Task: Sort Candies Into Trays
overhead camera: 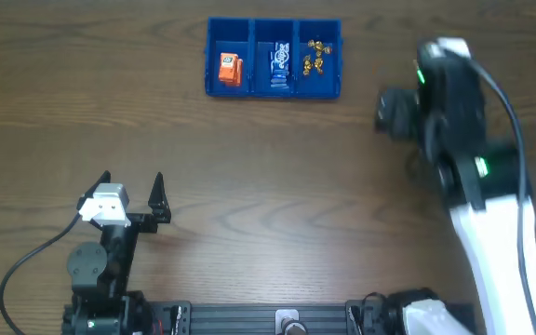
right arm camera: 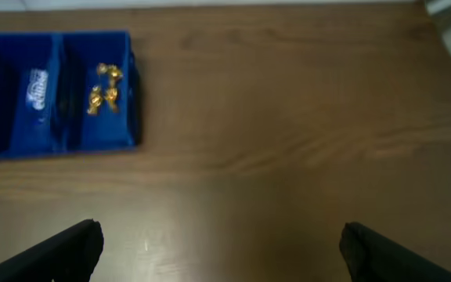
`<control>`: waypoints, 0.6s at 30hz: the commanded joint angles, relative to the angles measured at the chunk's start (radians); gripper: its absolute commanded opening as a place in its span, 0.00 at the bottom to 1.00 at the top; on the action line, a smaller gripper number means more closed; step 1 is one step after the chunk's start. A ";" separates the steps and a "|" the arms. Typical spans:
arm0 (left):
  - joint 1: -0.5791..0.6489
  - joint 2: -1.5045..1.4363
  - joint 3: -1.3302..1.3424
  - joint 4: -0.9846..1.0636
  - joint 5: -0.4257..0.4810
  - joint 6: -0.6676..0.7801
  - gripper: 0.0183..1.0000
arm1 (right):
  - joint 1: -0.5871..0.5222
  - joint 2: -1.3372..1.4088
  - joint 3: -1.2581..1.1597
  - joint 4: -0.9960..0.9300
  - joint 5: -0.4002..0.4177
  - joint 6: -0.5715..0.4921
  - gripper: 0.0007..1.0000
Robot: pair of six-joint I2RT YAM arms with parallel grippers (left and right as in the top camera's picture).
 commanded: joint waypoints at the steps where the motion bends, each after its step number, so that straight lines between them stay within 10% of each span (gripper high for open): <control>1: 0.003 -0.006 -0.021 -0.031 0.019 -0.003 1.00 | -0.089 -0.265 -0.269 0.077 -0.115 0.000 1.00; 18: 0.003 -0.006 -0.021 -0.031 0.019 -0.003 1.00 | -0.181 -0.881 -1.008 0.679 -0.213 -0.087 1.00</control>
